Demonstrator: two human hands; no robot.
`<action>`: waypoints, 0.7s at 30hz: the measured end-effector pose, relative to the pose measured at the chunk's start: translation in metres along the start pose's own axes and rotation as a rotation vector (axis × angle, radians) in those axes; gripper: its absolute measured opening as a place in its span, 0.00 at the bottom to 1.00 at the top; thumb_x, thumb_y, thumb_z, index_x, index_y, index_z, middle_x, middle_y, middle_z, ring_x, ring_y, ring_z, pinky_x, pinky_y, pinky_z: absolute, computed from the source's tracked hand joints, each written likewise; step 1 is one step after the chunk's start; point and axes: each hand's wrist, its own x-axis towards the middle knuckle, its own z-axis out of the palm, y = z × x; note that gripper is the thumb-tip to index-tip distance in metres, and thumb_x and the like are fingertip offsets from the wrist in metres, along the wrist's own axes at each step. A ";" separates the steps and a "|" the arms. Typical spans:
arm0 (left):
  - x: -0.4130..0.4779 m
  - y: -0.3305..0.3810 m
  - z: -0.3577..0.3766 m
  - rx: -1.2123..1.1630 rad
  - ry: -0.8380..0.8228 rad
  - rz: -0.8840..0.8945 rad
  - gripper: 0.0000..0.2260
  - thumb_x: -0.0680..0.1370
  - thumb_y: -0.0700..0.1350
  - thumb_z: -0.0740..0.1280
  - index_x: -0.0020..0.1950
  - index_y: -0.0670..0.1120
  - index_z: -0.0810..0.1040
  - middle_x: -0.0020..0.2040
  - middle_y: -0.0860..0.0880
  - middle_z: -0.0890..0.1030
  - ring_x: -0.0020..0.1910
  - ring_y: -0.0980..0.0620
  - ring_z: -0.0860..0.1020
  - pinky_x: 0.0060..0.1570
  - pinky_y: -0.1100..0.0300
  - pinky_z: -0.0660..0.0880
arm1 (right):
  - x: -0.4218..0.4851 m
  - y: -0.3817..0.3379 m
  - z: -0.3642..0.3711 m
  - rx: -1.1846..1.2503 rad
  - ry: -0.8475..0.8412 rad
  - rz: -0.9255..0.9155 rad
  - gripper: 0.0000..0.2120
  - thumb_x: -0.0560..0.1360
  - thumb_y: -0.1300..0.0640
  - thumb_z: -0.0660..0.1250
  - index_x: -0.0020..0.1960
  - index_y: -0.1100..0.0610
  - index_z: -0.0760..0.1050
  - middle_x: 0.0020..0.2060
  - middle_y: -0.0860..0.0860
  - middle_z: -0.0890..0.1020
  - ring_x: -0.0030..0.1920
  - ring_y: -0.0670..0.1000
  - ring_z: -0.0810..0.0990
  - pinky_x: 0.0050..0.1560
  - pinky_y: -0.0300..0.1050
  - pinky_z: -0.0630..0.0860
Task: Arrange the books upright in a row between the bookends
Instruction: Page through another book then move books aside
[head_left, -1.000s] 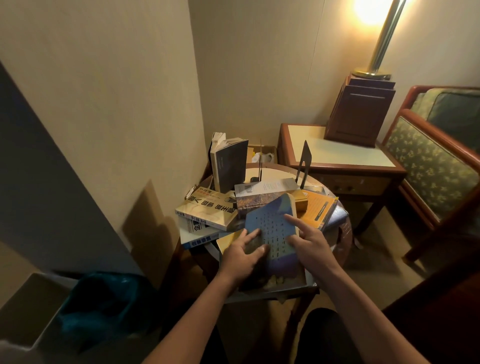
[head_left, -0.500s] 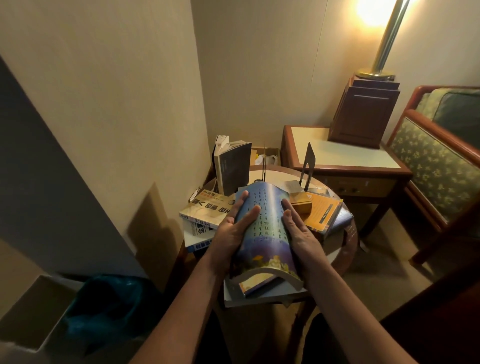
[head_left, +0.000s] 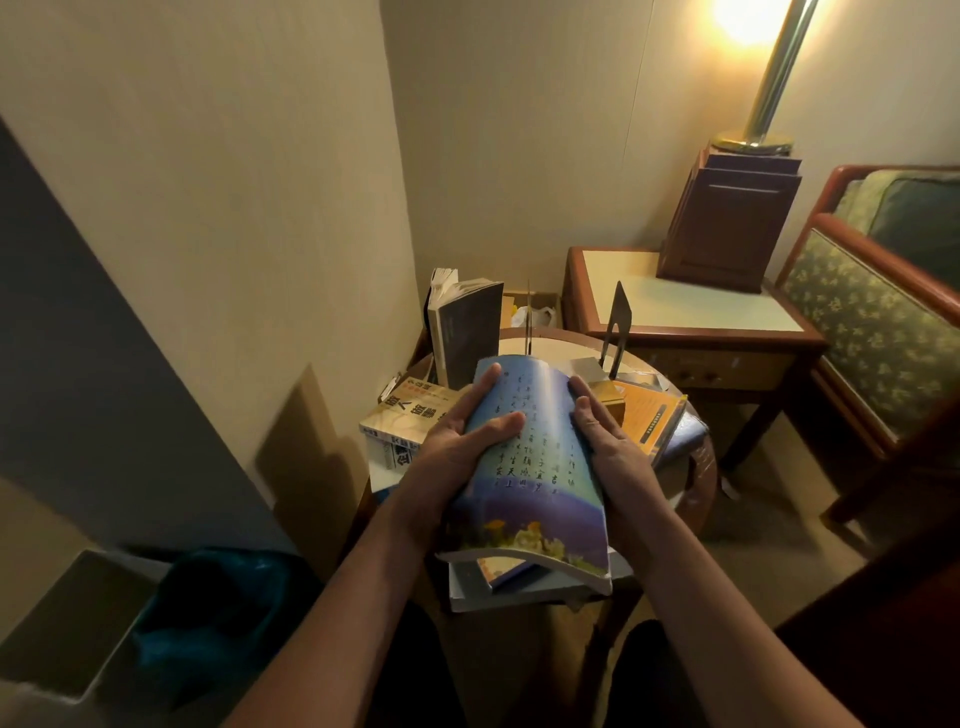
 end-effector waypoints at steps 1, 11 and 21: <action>0.001 0.003 -0.002 0.005 0.030 0.015 0.26 0.73 0.47 0.76 0.66 0.69 0.75 0.71 0.43 0.65 0.60 0.35 0.80 0.58 0.36 0.77 | -0.001 0.000 0.000 -0.046 0.002 0.020 0.20 0.82 0.53 0.61 0.72 0.41 0.70 0.60 0.57 0.75 0.38 0.53 0.85 0.28 0.41 0.80; 0.012 -0.006 -0.003 -0.170 0.175 0.127 0.27 0.76 0.48 0.72 0.71 0.65 0.69 0.70 0.45 0.70 0.58 0.38 0.82 0.48 0.46 0.81 | -0.006 0.026 0.027 0.322 -0.048 0.083 0.19 0.81 0.53 0.62 0.71 0.42 0.72 0.61 0.55 0.79 0.47 0.57 0.87 0.35 0.49 0.83; 0.003 -0.007 -0.004 -0.131 0.221 0.145 0.27 0.77 0.46 0.71 0.73 0.64 0.68 0.68 0.49 0.70 0.55 0.41 0.83 0.43 0.50 0.82 | -0.005 0.022 0.019 0.109 -0.065 0.060 0.21 0.79 0.52 0.66 0.71 0.40 0.72 0.62 0.51 0.77 0.55 0.60 0.84 0.44 0.54 0.84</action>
